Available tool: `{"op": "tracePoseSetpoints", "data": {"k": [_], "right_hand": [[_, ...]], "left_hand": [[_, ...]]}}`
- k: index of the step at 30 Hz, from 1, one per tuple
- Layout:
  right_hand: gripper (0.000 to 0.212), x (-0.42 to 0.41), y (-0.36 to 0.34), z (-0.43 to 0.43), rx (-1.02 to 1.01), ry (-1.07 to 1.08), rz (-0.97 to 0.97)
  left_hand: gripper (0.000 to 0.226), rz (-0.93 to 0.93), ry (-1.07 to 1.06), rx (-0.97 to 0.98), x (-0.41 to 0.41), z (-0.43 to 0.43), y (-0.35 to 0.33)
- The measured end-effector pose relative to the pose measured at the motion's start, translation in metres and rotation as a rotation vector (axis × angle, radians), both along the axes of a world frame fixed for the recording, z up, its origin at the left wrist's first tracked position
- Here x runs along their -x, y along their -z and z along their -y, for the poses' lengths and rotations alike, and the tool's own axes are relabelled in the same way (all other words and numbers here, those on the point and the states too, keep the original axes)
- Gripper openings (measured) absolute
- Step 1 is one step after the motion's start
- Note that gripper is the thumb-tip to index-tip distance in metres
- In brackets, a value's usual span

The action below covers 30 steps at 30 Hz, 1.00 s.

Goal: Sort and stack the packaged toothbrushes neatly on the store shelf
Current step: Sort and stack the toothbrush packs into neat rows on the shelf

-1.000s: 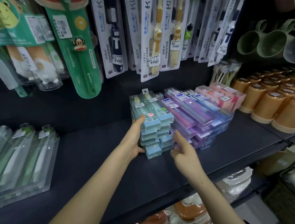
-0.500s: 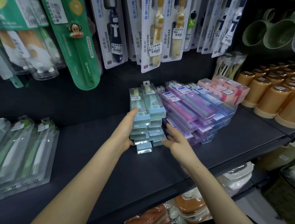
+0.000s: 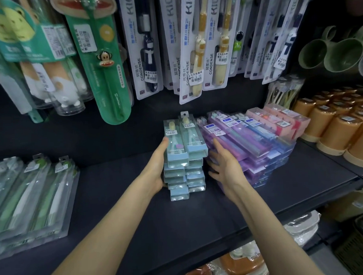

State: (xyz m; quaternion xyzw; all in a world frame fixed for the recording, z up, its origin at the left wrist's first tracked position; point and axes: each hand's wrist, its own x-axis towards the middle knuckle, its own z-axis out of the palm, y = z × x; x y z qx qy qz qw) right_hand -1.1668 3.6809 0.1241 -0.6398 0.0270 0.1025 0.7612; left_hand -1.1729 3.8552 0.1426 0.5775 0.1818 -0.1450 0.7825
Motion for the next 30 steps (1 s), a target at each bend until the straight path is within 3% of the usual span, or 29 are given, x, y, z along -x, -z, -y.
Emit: {"op": "tracePoseSetpoints", "data": {"k": [3, 7, 10, 16, 30], "right_hand": [[0.091, -0.013, -0.01, -0.012, 0.043, -0.033, -0.08], [0.056, -0.025, -0.011, -0.023, 0.043, -0.121, -0.133], [0.042, -0.024, -0.011, -0.027, 0.026, -0.128, -0.128], [0.041, -0.002, 0.002, -0.041, -0.03, -0.251, -0.091], [0.037, 0.025, -0.004, -0.185, -0.121, -0.511, -0.161]], "left_hand": [[0.06, 0.021, -0.009, 0.041, -0.002, 0.002, 0.0], [0.058, 0.039, -0.034, 0.102, -0.002, 0.01, -0.003], [0.055, 0.034, -0.055, 0.146, 0.001, 0.013, -0.004], [0.055, 0.033, -0.086, 0.143, 0.026, -0.012, 0.006], [0.051, 0.037, -0.399, 0.022, 0.082, -0.142, 0.004]]}}
